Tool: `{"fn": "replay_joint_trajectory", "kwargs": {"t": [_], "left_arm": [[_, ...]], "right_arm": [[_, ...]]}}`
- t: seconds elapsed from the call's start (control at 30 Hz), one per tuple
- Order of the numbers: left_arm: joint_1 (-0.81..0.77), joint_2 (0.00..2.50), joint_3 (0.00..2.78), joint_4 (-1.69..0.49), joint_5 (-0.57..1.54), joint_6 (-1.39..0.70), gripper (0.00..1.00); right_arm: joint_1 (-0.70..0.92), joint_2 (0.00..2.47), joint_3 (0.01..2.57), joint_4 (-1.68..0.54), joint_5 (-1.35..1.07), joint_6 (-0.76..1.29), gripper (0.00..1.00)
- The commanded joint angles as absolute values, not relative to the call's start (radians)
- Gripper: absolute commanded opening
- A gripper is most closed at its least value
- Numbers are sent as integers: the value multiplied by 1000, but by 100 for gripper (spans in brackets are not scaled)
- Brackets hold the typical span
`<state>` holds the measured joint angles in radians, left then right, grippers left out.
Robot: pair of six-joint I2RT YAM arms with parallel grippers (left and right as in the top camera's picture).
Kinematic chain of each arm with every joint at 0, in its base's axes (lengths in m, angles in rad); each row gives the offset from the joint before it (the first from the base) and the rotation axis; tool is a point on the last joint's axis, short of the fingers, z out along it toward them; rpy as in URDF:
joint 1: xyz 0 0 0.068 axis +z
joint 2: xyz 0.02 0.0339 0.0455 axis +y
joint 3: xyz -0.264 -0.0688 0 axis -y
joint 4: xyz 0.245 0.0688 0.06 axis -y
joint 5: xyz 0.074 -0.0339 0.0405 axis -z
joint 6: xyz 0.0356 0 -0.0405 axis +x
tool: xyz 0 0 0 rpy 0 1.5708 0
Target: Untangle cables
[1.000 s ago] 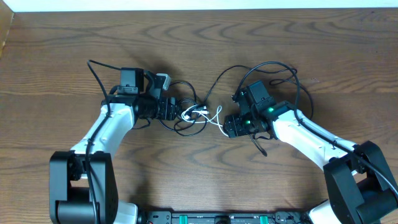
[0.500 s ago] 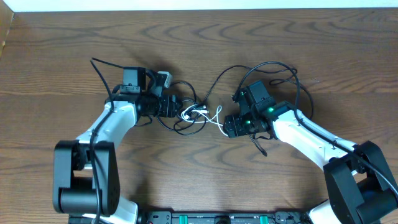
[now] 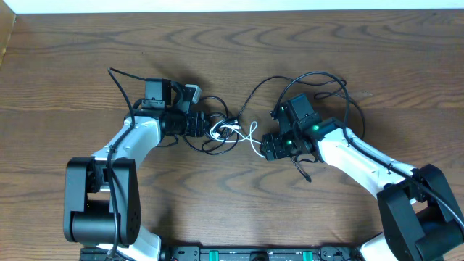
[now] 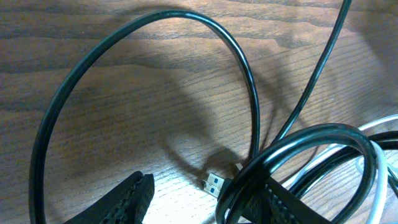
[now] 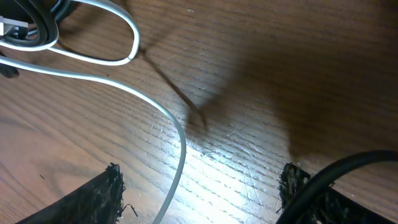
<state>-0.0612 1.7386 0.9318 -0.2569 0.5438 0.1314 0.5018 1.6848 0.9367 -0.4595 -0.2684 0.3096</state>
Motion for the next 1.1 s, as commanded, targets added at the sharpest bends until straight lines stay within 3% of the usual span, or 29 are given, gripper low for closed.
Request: {"fn": "replay_joint_trajectory", "kwargs": {"t": [0.0, 0.33, 0.63, 0.7, 1.07], "left_arm": [[-65, 1745, 928, -255, 555, 134, 52], [-65, 1745, 928, -260, 594, 134, 44], [-65, 1745, 928, -274, 595, 134, 44], [-65, 1745, 928, -273, 594, 134, 38], [-65, 1750, 916, -256, 590, 134, 38]], "right_arm": [[508, 1688, 948, -460, -260, 297, 78], [508, 1688, 948, -461, -260, 298, 78], [508, 1688, 948, -461, -260, 298, 78], [508, 1688, 948, -460, -260, 298, 78], [508, 1688, 948, -460, -260, 298, 78]]}}
